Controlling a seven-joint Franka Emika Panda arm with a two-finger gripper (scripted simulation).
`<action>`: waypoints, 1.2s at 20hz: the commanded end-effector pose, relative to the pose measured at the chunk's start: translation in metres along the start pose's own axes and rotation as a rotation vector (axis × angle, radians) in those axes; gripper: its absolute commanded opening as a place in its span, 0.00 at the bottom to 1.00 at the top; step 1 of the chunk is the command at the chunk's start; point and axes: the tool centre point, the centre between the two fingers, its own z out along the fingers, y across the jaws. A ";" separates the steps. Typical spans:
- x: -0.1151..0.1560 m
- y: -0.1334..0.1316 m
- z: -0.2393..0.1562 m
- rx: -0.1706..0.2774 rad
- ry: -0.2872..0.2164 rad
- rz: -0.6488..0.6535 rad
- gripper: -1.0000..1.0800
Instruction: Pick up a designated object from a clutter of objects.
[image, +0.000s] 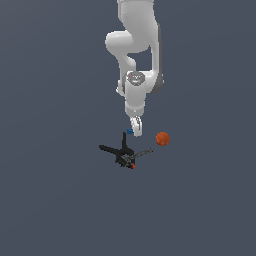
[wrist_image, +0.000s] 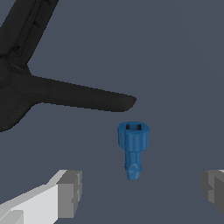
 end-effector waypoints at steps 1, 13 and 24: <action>0.000 0.002 0.001 0.001 0.003 0.016 0.96; 0.000 0.003 0.012 0.000 0.003 0.015 0.96; 0.000 0.003 0.044 0.000 0.002 0.018 0.96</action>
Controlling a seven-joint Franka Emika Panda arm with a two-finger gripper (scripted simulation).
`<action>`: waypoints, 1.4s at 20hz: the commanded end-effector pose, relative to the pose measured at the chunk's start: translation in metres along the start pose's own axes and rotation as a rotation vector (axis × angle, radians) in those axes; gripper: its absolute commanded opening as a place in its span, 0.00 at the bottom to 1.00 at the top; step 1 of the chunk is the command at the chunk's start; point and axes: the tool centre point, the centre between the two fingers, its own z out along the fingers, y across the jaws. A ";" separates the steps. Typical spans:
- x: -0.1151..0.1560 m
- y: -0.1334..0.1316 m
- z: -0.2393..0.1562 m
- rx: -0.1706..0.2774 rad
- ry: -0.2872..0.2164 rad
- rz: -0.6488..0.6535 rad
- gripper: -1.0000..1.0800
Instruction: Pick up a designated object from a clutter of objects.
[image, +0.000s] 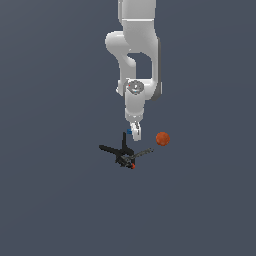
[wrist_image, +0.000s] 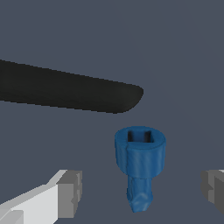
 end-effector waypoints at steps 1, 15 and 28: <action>0.000 0.000 0.005 0.001 0.000 0.000 0.96; 0.000 0.000 0.008 0.001 0.000 0.001 0.00; -0.007 -0.010 -0.011 0.001 0.000 0.002 0.00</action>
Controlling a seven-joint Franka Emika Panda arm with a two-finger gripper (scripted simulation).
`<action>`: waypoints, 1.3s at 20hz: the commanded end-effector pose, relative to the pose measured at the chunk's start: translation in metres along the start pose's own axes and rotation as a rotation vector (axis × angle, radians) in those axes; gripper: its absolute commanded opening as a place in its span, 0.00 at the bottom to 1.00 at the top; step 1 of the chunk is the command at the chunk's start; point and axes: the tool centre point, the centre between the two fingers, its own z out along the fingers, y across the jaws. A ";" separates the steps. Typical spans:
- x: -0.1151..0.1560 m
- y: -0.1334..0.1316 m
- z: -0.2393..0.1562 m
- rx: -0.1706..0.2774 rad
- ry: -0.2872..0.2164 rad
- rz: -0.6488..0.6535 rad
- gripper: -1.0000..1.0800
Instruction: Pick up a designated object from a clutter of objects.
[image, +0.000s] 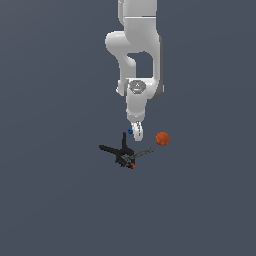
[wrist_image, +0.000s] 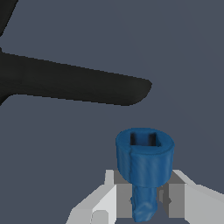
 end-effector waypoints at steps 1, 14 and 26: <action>-0.003 -0.004 -0.008 0.000 0.000 0.000 0.00; -0.025 -0.035 -0.071 -0.002 0.004 0.002 0.00; -0.053 -0.077 -0.156 0.000 0.010 0.004 0.00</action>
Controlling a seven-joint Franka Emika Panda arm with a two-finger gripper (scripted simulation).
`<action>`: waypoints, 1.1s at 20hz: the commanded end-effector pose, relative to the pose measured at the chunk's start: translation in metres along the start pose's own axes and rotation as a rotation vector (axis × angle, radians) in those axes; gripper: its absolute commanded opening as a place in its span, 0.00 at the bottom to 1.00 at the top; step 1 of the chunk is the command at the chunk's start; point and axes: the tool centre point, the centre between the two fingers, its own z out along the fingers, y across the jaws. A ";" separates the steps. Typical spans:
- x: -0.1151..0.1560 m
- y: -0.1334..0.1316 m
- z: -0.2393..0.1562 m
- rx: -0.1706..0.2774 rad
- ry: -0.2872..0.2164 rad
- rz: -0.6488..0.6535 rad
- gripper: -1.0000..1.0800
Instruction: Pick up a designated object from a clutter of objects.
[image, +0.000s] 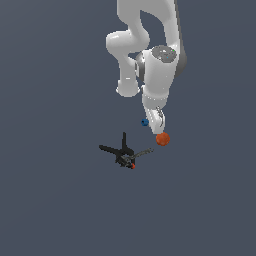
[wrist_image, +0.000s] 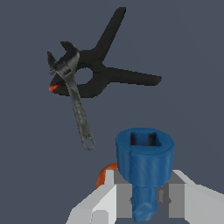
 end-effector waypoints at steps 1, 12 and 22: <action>-0.007 -0.010 -0.021 0.000 0.001 0.000 0.00; -0.041 -0.057 -0.114 0.001 -0.003 -0.002 0.00; -0.065 -0.090 -0.174 0.001 -0.007 -0.006 0.00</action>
